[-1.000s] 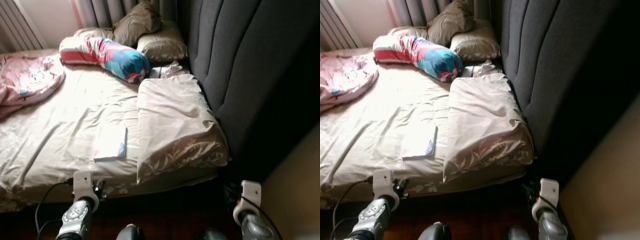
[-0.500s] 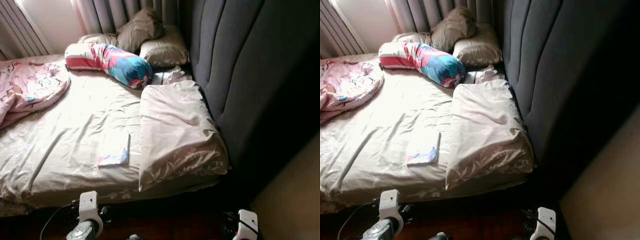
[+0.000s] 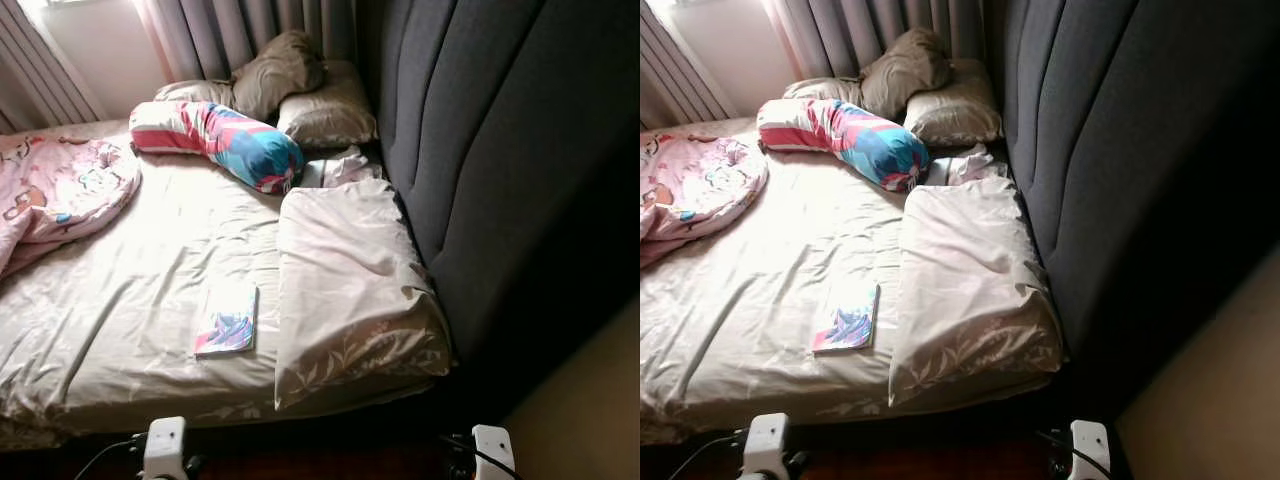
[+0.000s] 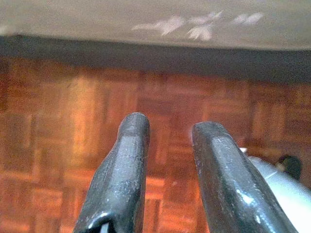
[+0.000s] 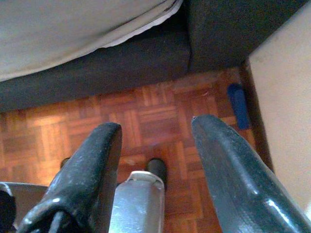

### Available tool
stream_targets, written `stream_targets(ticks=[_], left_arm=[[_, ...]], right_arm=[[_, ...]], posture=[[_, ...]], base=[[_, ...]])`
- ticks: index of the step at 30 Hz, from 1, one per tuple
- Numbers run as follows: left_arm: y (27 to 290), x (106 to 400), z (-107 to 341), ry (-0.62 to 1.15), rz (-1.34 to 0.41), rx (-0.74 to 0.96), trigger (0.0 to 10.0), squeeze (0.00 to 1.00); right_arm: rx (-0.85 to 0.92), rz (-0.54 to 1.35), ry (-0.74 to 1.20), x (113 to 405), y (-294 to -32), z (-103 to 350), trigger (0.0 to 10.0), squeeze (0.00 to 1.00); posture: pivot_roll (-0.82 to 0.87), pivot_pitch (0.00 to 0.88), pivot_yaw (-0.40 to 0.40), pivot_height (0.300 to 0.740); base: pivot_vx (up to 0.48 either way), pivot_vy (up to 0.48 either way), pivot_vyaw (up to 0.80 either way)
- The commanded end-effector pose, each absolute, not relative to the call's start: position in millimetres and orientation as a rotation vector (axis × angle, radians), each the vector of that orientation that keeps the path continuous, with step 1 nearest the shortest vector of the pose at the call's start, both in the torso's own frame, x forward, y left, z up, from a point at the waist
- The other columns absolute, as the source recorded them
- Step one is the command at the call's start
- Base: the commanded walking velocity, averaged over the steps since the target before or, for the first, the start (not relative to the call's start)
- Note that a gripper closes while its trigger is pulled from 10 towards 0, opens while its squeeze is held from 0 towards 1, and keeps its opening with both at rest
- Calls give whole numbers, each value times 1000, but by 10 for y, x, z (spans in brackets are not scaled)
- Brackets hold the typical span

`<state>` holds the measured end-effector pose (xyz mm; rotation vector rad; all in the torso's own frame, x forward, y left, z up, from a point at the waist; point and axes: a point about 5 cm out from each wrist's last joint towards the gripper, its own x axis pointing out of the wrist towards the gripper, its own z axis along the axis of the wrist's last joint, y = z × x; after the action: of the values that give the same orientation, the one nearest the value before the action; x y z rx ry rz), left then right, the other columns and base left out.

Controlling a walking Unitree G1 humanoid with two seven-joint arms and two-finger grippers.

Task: Clean up the room

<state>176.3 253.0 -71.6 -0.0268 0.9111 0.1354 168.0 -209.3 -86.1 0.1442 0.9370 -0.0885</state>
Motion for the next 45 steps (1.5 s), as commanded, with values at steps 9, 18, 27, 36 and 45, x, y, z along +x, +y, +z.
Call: stream_targets(ticks=[9, 18, 27, 36, 45], left_arm=[[2659, 1578, -769, 991, 193, -39, 10000, 0], [2645, 1649, -746, 986, 188, -51, 10000, 0], [2657, 1669, -729, 968, 184, -41, 10000, 0], [2671, 1676, -721, 977, 164, -33, 10000, 0], [2627, 1687, -731, 981, 135, -22, 10000, 0]], right_arm=[[137, -137, 987, 1646, -2063, -895, 10000, 0], [91, -152, 942, 1806, -2143, -809, 10000, 1000], [67, -114, 963, 1819, -2067, -820, 10000, 0], [72, -95, 960, 1829, -2008, -825, 10000, 0], [70, -90, 968, 1795, -2008, -841, 10000, 0]], posture=[[-155, 0, 78, 740], [-153, 0, 59, 740], [-154, 0, 45, 740], [-173, 0, 69, 740], [-153, 0, 53, 740]], base=[[0, 0, 0], [0, 0, 0], [0, 0, 0], [0, 0, 0], [0, 0, 0]])
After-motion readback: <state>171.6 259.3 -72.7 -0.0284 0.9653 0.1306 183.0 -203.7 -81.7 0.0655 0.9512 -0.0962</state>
